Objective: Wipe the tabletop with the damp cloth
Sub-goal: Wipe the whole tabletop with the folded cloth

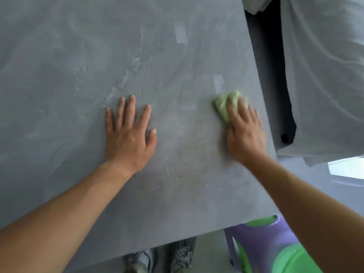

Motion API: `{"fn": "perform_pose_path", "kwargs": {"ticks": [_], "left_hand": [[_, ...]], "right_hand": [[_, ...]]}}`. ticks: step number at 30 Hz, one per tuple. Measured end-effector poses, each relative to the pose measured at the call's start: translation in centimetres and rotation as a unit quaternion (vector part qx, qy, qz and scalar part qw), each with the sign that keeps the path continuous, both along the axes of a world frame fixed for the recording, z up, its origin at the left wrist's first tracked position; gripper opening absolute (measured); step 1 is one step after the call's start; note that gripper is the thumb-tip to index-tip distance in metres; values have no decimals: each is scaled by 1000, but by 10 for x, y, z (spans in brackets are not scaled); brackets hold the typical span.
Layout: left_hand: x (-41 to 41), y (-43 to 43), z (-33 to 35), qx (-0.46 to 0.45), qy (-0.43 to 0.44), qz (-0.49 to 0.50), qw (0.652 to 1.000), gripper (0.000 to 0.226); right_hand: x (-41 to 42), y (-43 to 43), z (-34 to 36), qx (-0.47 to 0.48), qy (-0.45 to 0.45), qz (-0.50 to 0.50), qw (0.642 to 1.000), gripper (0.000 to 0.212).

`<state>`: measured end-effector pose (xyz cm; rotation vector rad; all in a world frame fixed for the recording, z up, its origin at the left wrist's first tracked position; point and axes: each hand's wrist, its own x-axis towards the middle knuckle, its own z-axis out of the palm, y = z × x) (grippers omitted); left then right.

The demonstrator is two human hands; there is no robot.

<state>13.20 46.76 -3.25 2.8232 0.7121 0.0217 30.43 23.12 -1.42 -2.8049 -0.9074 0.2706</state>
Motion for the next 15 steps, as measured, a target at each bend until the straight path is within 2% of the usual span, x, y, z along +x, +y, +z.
{"fn": "perform_pose_path", "kwargs": {"ticks": [2, 5, 8, 11, 15], "left_hand": [[0, -1, 0, 4, 2, 0, 1000, 65], [1, 0, 0, 2, 6, 3, 1000, 66], [1, -1, 1, 2, 4, 4, 1000, 65], [1, -1, -1, 4, -1, 5, 1000, 65], [1, -3, 0, 7, 5, 6, 1000, 66]], "right_hand": [[27, 8, 3, -9, 18, -53, 998, 66], [2, -7, 4, -6, 21, -64, 998, 65], [-49, -40, 1, -2, 10, -15, 1000, 64], [-34, -53, 0, -3, 13, 43, 999, 61], [14, -36, -2, 1, 7, -71, 997, 64]]}}
